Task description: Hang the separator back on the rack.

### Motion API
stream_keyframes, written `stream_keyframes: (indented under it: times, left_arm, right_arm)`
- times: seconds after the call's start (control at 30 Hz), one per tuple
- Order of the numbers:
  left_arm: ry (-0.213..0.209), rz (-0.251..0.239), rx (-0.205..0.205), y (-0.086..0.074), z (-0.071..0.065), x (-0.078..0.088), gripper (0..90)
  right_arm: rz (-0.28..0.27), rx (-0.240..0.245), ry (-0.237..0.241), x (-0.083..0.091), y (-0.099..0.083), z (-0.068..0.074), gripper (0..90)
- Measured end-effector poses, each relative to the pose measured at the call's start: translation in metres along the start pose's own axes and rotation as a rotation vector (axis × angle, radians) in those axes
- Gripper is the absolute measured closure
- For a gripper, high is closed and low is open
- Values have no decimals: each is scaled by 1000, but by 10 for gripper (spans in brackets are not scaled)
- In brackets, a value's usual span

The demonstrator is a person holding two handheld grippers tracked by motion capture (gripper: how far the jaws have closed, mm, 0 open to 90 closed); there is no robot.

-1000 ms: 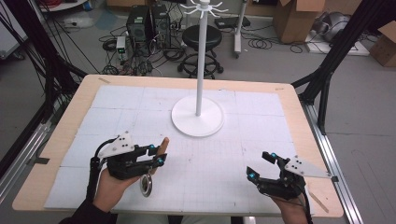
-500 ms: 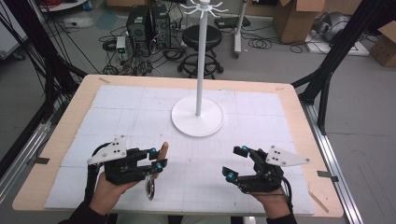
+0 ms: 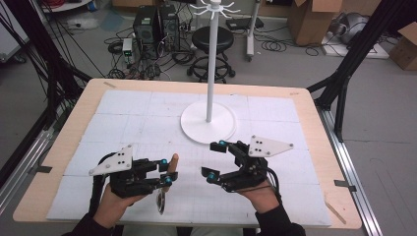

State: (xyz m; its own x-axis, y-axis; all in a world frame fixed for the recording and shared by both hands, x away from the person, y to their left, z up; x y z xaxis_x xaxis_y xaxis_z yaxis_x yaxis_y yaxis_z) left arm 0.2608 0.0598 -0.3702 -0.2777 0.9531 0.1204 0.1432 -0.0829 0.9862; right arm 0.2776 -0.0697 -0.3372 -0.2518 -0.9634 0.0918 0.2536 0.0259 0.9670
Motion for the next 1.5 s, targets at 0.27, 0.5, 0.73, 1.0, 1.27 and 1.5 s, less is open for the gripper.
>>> stream_keyframes:
  times: [0.27, 0.5, 0.73, 1.0, 1.27, 1.5]
  left_arm:
    - [-47, -6, -22, 0, -9, -6, 672]
    - [-102, 4, -29, -1, -20, -19, 672]
    - [-179, -16, -25, 4, -22, -34, 672]
    - [-241, -8, -22, 6, -23, -51, 672]
    - [-276, -14, -23, 9, -27, -59, 672]
    - [-298, -15, -24, 10, -31, -60, 671]
  right_arm:
    - [37, 19, 69, -14, -4, 9, 278]
    - [33, 28, 107, -15, -5, 17, 350]
    - [12, 33, 116, -7, -3, 21, 366]
    - [-5, 28, 99, 8, -2, 20, 403]
    - [-4, 37, 112, 10, -4, 22, 521]
    - [-1, 48, 143, 9, -4, 26, 685]
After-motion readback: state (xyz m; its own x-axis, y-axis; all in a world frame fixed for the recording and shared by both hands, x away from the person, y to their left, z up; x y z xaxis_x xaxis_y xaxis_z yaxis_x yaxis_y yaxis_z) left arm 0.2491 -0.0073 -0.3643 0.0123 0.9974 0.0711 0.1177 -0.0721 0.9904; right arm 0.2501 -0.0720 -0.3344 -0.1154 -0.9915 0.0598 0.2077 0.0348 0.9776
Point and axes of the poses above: each handheld gripper's, and its own axes: x roughly backward along the jaws, y roughly out of its top, z roughly to its left, the point moved 10 cm from there along -x, roughly forward along the jaws, and after that the axes turned 3 degrees about -x, right-handed, at the moved point
